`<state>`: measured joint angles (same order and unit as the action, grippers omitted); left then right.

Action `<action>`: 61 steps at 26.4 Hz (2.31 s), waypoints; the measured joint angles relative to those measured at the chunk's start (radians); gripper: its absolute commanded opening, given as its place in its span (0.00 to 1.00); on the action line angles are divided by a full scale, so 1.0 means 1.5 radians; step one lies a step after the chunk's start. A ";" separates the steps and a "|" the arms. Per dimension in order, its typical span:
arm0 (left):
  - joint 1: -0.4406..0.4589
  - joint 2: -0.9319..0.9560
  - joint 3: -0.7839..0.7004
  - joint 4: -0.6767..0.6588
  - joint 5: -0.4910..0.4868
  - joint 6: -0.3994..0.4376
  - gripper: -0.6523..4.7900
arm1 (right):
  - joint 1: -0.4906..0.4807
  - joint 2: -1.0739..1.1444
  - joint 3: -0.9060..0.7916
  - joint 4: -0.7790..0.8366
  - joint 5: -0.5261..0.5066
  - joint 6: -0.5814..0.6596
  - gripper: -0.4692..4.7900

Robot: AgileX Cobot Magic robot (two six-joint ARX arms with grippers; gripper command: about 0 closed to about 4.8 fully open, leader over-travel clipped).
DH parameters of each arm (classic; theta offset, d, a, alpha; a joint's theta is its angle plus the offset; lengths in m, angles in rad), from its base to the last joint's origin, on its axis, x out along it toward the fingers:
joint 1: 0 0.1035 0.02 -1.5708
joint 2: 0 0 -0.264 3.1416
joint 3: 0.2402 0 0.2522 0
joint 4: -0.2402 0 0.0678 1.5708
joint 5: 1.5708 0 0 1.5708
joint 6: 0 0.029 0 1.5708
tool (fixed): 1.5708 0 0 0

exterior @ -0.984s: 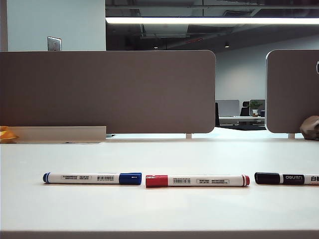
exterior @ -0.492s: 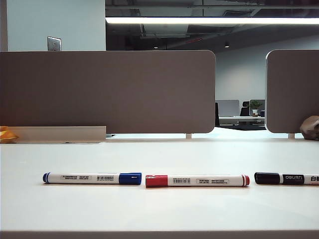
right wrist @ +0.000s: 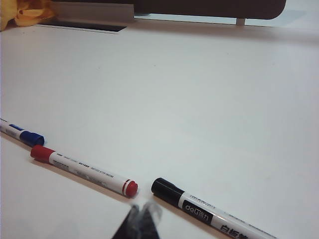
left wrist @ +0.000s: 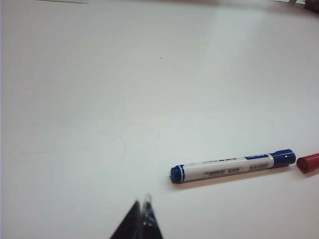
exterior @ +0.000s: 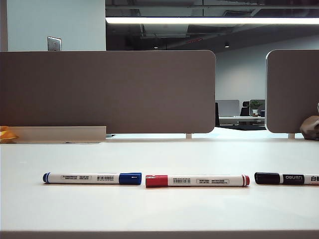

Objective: Pick up the markers one by one and line them up horizontally in a straight line on the table.

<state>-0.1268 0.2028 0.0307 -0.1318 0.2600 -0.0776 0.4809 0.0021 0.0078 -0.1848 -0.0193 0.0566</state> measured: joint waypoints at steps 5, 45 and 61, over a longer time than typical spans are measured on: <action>0.000 0.000 0.000 0.000 0.000 0.001 0.11 | 0.000 0.000 0.000 0.000 0.000 0.000 0.10; 0.165 -0.132 -0.016 -0.012 0.003 0.001 0.11 | -0.289 0.000 0.000 0.000 -0.001 0.001 0.10; 0.165 -0.132 -0.016 -0.012 0.003 0.001 0.11 | -0.289 0.000 0.000 0.000 -0.001 0.001 0.10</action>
<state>0.1207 0.0048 0.0063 -0.1497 0.2649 -0.0757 0.0467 0.0021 0.0078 -0.1848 -0.0208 0.0574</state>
